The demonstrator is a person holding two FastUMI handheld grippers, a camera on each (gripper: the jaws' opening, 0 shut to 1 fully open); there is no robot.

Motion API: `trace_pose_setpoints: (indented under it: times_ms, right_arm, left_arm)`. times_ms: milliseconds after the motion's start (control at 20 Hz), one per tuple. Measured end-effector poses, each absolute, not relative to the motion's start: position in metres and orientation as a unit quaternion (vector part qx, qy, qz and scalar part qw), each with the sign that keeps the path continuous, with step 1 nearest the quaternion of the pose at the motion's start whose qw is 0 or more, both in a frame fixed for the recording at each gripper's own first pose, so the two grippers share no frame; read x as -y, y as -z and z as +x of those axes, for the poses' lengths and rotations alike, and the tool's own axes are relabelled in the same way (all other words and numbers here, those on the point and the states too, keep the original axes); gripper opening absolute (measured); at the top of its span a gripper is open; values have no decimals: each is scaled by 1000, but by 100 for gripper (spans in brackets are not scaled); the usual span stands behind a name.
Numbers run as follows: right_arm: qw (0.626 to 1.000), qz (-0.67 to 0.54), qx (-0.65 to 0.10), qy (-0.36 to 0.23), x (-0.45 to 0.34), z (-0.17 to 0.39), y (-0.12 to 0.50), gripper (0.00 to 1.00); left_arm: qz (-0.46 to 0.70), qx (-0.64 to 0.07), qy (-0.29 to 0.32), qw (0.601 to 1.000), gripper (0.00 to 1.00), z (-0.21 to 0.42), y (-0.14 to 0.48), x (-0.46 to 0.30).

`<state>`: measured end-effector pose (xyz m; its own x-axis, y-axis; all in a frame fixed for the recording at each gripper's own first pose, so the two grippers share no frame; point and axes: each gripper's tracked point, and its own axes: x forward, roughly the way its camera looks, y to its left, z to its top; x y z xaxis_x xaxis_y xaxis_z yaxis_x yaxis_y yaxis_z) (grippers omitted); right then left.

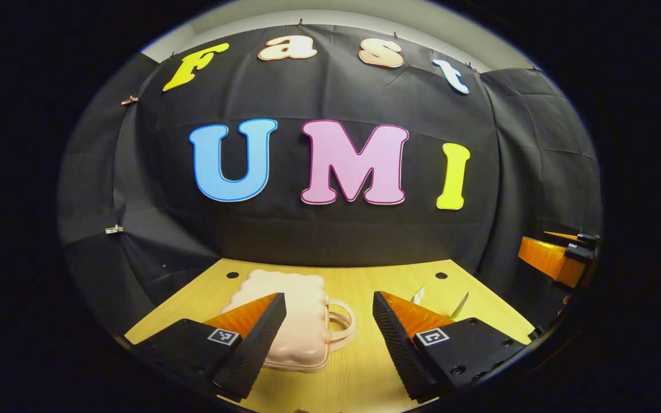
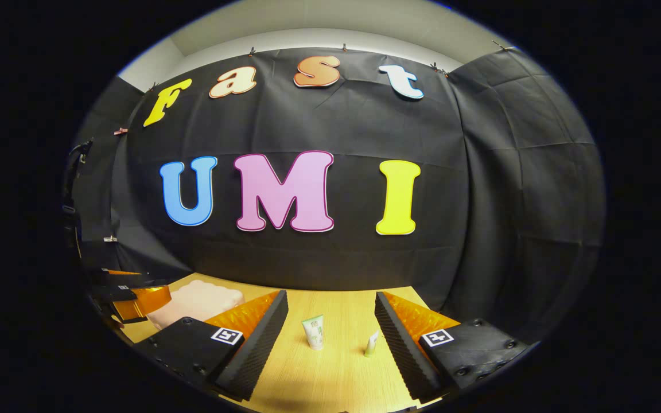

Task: First open the suitcase, pack the skin care products into it, and then close the suitcase.

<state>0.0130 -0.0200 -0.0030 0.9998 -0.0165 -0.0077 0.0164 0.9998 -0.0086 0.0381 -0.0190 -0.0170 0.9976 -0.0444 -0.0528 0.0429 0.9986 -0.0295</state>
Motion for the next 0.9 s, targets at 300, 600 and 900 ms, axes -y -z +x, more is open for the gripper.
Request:
trace_pose_setpoints:
  times_ms: [300, 600, 900]
  right_arm:
    - [1000, -7, -28, 4, 36, 31, 29, 96]
    - [997, 3, -80, -10, 44, 41, 75, 97]
    - [994, 1, -110, -26, 57, 51, 100, 97]
  left_arm:
    - [5, -97, 52, 994, 96, 118, 71, 56]
    - [41, -182, 60, 981, 95, 198, 153, 86]
    - [80, -265, 4, 961, 89, 244, 221, 77]
